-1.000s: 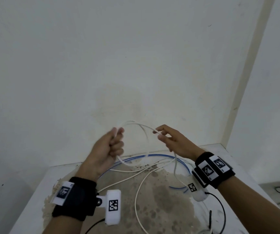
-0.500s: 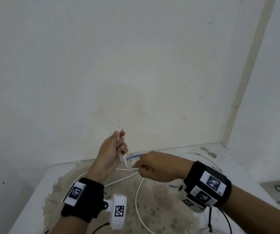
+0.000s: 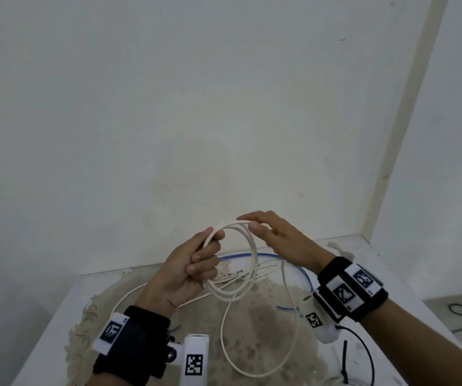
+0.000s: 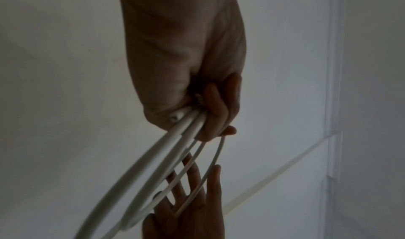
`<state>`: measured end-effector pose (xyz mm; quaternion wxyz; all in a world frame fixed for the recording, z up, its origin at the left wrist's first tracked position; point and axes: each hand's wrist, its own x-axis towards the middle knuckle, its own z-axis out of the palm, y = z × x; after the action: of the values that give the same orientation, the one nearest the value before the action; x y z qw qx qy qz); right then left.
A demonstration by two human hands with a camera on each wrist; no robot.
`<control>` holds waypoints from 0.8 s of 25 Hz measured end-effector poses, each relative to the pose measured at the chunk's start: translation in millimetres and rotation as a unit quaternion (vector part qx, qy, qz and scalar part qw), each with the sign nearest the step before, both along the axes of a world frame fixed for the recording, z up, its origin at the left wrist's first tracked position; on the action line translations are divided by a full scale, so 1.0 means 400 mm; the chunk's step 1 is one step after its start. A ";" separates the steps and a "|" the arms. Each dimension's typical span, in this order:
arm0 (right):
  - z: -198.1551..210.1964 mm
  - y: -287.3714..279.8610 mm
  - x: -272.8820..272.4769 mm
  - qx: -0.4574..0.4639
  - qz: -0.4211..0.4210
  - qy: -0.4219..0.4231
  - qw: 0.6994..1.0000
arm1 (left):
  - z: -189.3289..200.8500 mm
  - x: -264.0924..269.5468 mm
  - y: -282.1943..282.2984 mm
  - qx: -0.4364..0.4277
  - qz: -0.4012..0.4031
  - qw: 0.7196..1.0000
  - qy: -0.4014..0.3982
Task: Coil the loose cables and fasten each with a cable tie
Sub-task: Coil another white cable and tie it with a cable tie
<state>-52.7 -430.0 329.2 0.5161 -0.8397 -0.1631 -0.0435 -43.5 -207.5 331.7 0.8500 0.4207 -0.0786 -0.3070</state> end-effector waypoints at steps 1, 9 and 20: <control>-0.006 0.008 -0.007 0.027 0.019 0.032 0.999 | 0.004 0.000 -0.002 -0.022 -0.003 1.000 0.001; -0.020 0.037 0.009 0.110 -0.034 0.025 0.993 | -0.001 0.013 -0.029 0.122 0.086 0.986 -0.078; -0.092 -0.018 0.002 -0.060 0.038 0.061 0.996 | -0.010 0.003 0.005 0.252 0.111 0.947 -0.168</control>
<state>-51.9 -437.2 292.3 0.4753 -0.8632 -0.1657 0.0375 -42.2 -205.6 327.6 0.7195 0.6726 -0.0936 -0.1454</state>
